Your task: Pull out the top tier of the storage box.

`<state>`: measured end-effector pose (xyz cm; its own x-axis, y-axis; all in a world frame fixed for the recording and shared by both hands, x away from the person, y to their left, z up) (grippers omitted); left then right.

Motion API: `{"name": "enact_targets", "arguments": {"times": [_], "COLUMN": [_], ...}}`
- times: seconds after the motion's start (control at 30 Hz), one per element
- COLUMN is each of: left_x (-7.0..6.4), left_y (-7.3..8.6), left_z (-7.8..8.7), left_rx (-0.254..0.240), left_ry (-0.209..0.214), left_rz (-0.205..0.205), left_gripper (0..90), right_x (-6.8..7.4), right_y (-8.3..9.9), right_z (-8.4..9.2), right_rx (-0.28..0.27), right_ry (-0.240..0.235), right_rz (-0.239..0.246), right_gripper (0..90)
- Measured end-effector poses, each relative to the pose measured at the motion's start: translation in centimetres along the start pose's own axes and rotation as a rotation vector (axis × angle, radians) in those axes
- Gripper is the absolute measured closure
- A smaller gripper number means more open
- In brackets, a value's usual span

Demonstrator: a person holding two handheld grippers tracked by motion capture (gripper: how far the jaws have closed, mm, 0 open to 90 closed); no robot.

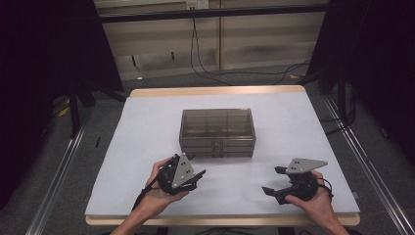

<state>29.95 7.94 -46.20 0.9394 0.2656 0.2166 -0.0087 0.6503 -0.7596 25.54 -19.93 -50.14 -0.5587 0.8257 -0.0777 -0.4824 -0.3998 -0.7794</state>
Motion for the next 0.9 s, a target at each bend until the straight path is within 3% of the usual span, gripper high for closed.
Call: {"name": "enact_targets", "arguments": {"times": [0.13,0.27,0.47,0.67,0.9], "left_x": [0.0,0.2,0.5,0.7,0.4], "left_y": [-0.2,-0.6,-0.8,-1.2,-2.0], "left_z": [-0.1,-0.3,-0.8,-1.1,-1.7], "left_rx": [0.025,0.032,0.045,0.077,0.098], "left_ry": [-0.022,-0.066,-0.118,-0.187,-0.211], "left_rz": [-0.035,-0.097,-0.139,-0.225,-0.283], "left_gripper": [51.1,56.0,66.3,67.6,67.5], "right_x": [0.0,0.0,0.0,0.0,0.1], "right_y": [0.0,-0.1,-0.1,0.0,0.0], "right_z": [0.0,0.0,0.0,0.0,0.0], "right_rx": [0.0,-0.012,-0.006,-0.005,-0.003], "right_ry": [0.002,-0.001,-0.003,-0.003,-0.004], "right_rz": [0.0,0.004,0.003,0.002,0.005], "right_gripper": [16.3,16.3,16.3,16.3,16.0]}}
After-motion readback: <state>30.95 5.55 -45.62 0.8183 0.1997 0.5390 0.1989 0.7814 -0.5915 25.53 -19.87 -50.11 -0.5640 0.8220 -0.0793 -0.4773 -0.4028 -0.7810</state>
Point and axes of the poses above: each handheld gripper's, and its own axes: z roughly backward along the jaws, y roughly out of its underside, x roughly to its left, the point moved 7 cm from there along -z, roughly forward along the jaws, and after that the axes turned 15 degrees about y, right-handed, at the moved point
